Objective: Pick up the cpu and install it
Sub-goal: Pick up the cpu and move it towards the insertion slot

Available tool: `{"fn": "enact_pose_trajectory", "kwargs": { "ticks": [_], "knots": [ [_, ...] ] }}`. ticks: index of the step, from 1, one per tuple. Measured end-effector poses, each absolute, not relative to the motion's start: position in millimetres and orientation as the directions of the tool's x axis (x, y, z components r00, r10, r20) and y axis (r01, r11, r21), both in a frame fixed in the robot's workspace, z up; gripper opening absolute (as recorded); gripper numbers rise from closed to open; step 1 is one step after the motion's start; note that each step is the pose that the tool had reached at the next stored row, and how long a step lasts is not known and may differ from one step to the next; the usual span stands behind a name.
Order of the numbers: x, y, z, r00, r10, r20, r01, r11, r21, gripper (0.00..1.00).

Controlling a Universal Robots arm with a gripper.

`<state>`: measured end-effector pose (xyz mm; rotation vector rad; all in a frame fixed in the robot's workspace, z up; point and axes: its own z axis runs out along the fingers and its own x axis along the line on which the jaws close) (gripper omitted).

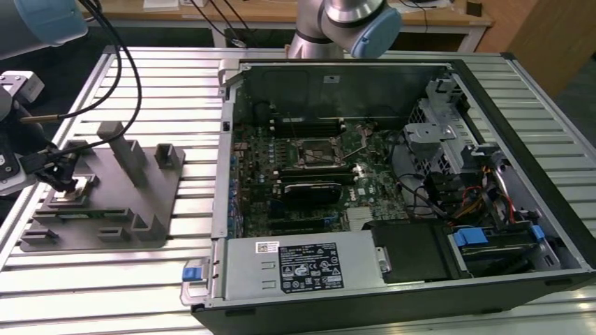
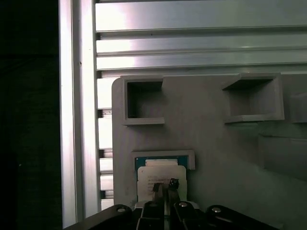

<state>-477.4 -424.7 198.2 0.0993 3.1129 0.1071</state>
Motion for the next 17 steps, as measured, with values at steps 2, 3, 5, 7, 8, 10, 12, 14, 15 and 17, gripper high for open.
{"fn": "enact_pose_trajectory", "kwargs": {
  "ticks": [2,3,5,7,8,10,12,14,15,17],
  "knots": [
    [-477.4,-424.7,198.2,-0.998,0.065,-0.023,0.063,0.996,0.069,0.23],
    [-477.4,-424.7,198.2,-0.998,0.065,-0.023,0.063,0.996,0.069,0.29],
    [-477.4,-424.7,198.2,-0.998,0.065,-0.023,0.063,0.996,0.069,0.35],
    [-477.5,-424.6,198.1,-0.998,0.065,-0.023,0.063,0.996,0.069,0.41],
    [-477.5,-424.7,198.1,-0.998,0.065,-0.023,0.063,0.996,0.069,0.47],
    [-477.5,-424.7,198.1,-0.998,0.064,-0.023,0.063,0.996,0.069,0.53],
    [-477.5,-424.6,198.0,-0.998,0.065,-0.023,0.063,0.996,0.069,0.59],
    [-477.6,-424.6,198.0,-0.998,0.065,-0.023,0.063,0.996,0.069,0.59],
    [-477.6,-424.6,197.7,-0.998,0.065,-0.023,0.063,0.996,0.070,0.59],
    [-477.6,-424.6,196.9,-0.998,0.064,-0.024,0.062,0.996,0.070,0.59]
  ]
}}
